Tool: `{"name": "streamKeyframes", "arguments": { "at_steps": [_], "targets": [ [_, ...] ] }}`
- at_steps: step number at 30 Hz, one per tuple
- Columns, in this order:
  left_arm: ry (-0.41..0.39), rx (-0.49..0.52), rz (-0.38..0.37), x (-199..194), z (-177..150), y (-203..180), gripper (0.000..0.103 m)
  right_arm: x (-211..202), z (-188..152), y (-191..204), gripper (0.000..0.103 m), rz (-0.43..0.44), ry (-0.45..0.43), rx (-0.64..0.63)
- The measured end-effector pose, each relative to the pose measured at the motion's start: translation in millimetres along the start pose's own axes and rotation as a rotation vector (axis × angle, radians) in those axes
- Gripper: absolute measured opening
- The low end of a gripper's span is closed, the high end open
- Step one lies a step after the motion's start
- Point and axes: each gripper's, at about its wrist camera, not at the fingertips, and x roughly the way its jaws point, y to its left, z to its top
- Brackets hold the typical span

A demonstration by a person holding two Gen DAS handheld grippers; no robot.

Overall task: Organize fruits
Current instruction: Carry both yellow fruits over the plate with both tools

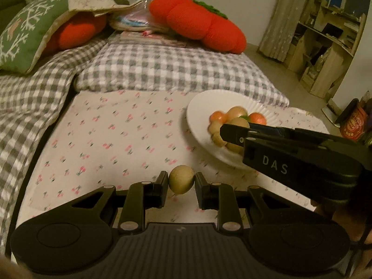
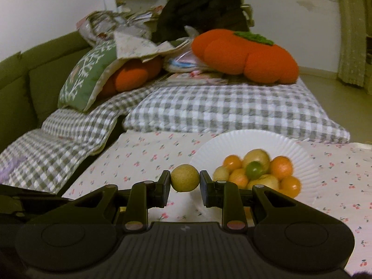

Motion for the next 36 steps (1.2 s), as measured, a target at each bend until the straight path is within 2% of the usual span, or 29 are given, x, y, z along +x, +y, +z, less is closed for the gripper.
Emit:
{"name": "streamKeyframes", "arguments": {
  "at_steps": [8, 16, 20, 23, 26, 29, 36],
  "targets": [
    [-0.041, -0.007, 0.002, 8, 27, -18, 0.011, -15, 14, -24, 0.024, -0.02, -0.046, 0.063],
    [-0.035, -0.081, -0.037, 31, 45, -18, 0.011, -20, 25, -52, 0.024, -0.061, -0.064, 0.122],
    [-0.006, -0.134, -0.098, 48, 48, -17, 0.011, -16, 25, -68, 0.024, -0.093, -0.047, 0.161],
    [-0.008, -0.121, -0.091, 62, 49, -19, 0.011, -9, 23, -80, 0.024, -0.117, -0.022, 0.189],
    [-0.012, -0.131, -0.124, 77, 51, -17, 0.011, -1, 21, -87, 0.024, -0.131, 0.001, 0.198],
    [-0.013, -0.163, -0.145, 90, 53, -17, 0.011, 7, 18, -92, 0.024, -0.127, 0.019, 0.205],
    [-0.035, -0.162, -0.184, 110, 55, -23, 0.011, 21, 9, -102, 0.024, -0.091, 0.056, 0.224]
  ]
}}
